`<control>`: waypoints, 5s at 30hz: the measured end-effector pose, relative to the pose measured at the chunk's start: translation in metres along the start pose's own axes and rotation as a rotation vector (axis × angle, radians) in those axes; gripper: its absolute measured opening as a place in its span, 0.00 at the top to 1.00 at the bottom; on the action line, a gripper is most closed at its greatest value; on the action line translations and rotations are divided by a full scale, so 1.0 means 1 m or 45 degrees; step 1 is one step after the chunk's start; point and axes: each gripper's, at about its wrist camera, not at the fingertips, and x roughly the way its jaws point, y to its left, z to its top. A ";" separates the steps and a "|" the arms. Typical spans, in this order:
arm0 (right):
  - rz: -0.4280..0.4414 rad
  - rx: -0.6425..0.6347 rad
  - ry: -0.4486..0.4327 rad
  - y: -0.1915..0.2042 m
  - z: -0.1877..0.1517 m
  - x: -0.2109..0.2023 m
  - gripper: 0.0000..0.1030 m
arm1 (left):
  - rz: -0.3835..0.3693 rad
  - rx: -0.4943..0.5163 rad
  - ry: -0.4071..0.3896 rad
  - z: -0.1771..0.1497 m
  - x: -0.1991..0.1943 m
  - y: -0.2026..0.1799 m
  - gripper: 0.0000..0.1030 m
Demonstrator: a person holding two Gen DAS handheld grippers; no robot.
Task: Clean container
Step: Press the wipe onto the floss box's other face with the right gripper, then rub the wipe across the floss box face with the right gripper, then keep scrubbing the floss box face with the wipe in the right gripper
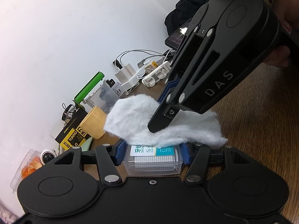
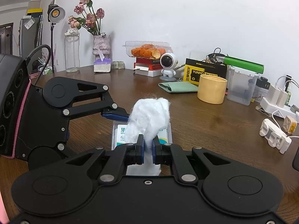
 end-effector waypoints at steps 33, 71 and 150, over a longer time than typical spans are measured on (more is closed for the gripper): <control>0.065 -0.046 -0.041 0.004 -0.002 -0.006 0.91 | 0.001 0.000 0.004 -0.005 -0.002 -0.001 0.45; -0.060 -0.140 0.020 0.001 -0.001 0.000 0.91 | 0.002 -0.006 0.007 0.004 -0.001 0.002 0.45; -0.117 -0.088 0.023 0.001 -0.002 0.002 0.91 | 0.010 -0.013 0.014 0.015 0.011 -0.010 0.45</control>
